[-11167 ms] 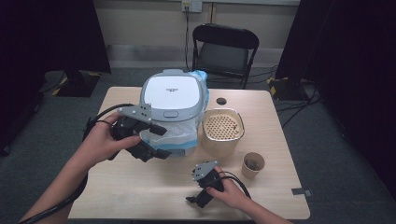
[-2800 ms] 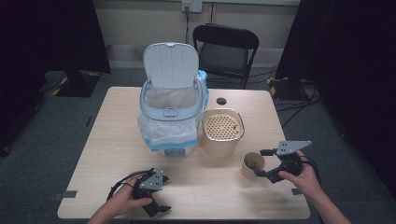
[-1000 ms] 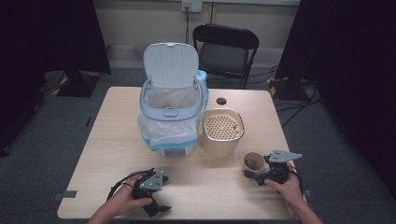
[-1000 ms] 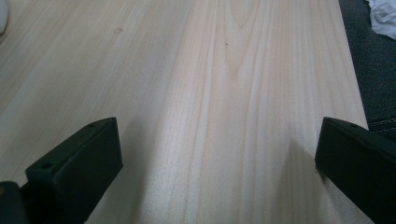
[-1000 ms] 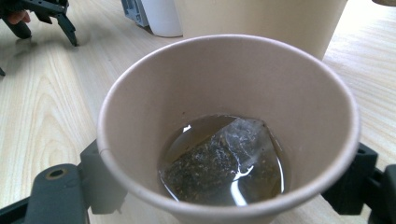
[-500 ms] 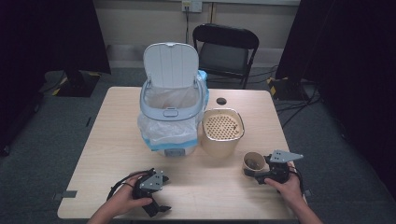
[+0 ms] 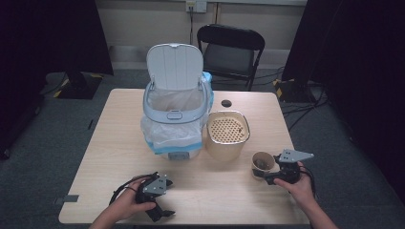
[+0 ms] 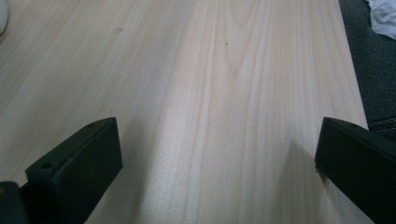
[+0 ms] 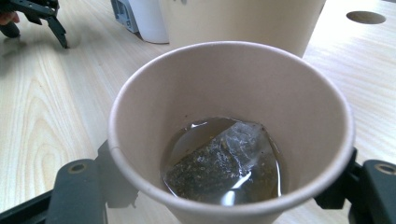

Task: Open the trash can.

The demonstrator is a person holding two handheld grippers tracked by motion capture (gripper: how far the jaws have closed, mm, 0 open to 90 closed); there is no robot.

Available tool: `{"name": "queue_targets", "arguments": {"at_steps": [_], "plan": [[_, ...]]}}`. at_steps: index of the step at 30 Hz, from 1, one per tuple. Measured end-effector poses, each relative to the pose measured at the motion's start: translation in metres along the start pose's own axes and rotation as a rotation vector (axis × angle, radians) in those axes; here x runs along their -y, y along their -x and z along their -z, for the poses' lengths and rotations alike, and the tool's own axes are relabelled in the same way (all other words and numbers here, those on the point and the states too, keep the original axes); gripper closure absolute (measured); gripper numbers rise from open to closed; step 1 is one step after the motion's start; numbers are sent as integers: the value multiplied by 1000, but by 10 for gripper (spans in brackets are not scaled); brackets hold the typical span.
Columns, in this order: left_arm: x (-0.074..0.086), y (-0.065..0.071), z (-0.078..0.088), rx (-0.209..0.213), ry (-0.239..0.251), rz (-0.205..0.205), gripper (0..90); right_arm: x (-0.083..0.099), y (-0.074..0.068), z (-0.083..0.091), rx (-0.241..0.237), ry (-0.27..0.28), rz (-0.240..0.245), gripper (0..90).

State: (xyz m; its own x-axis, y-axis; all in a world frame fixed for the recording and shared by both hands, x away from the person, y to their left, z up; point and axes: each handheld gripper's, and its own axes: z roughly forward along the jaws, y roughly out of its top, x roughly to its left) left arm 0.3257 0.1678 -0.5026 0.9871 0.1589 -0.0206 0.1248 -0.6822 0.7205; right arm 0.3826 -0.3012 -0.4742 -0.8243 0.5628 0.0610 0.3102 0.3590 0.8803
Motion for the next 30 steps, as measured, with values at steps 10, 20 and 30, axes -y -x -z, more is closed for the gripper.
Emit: {"name": "queue_targets", "arguments": {"at_steps": [10, 20, 30], "plan": [[0, 0, 0, 0, -2, 0, 0, -19, 11, 4, 10, -37, 25, 270], [0, -1, 1, 7, -3, -4, 0, -33, 25, 3, 9, -36, 11, 271], [0, -1, 1, 9, -5, -6, 0, -47, 43, 0, -4, -54, 35, 272]]}}
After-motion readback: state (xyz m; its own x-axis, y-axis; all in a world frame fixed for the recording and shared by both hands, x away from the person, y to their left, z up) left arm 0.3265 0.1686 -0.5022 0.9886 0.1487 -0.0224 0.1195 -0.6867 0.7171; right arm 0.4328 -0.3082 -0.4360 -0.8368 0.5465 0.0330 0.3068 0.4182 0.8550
